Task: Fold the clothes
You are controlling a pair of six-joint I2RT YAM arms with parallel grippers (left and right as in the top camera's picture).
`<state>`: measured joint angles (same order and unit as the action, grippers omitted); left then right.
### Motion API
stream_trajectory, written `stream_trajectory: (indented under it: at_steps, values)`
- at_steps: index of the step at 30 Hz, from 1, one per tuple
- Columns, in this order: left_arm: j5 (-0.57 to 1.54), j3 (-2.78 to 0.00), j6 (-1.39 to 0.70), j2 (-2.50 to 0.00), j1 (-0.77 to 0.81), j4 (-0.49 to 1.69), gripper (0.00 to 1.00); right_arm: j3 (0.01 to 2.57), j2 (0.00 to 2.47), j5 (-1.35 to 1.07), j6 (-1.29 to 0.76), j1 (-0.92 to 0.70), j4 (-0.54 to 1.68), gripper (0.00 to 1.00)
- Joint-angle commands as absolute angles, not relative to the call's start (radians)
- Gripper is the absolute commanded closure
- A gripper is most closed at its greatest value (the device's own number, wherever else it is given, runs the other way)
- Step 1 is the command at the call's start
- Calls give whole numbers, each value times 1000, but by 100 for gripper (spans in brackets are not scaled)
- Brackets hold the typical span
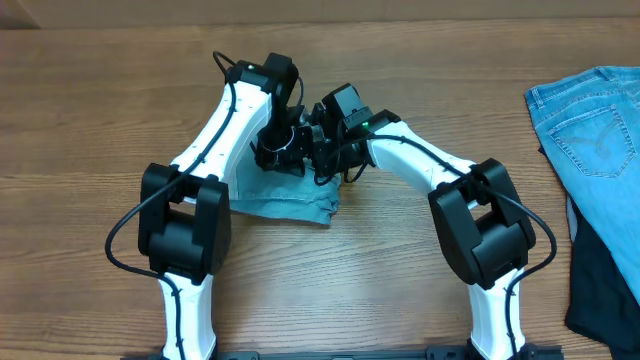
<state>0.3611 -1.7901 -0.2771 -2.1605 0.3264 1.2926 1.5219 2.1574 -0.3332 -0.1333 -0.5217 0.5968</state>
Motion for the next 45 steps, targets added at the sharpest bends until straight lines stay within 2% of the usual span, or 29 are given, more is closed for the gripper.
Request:
stream_trajectory:
  at_steps: [1,8,12,16,22,24,26,27,28,29,30,35,45]
  values:
    - [392,-1640,-247,-2194,355,1330,96,1571,2154,-342,-139,-503,511,96]
    - [205,-1317,-278,-2194,355,1293,96,1571,2221,-338,-139,-470,419,96]
    - [202,-1209,-277,-2194,354,1258,96,1571,2221,-338,-138,-414,389,96]
    - [202,-1259,-276,-2189,354,1272,96,1575,2217,-361,-138,-410,382,96]
    - [202,-1572,-270,-2037,354,1460,96,1580,2095,-361,-127,-409,406,96]
    - [202,-1657,-274,-1966,354,1474,90,1580,2072,-361,-127,-409,440,96]
    - [177,-1671,-274,-1940,354,1456,79,1576,2072,-361,-127,-410,472,96]
    - [140,-1670,-274,-1945,354,1441,78,1576,2072,-361,-127,-412,478,96]
    - [106,-1662,-274,-1950,354,1414,79,1576,2074,-361,-126,-416,476,96]
    - [79,-1650,-274,-1957,354,1378,85,1576,2079,-361,-124,-421,471,96]
    - [71,-1616,-278,-1962,354,1310,96,1575,2091,-361,-124,-426,465,96]
    - [80,-1441,-295,-1962,354,1111,96,1572,2176,-455,-123,-433,420,96]
    - [59,-1214,-304,-1962,353,925,96,1579,2263,-401,-128,-410,413,96]
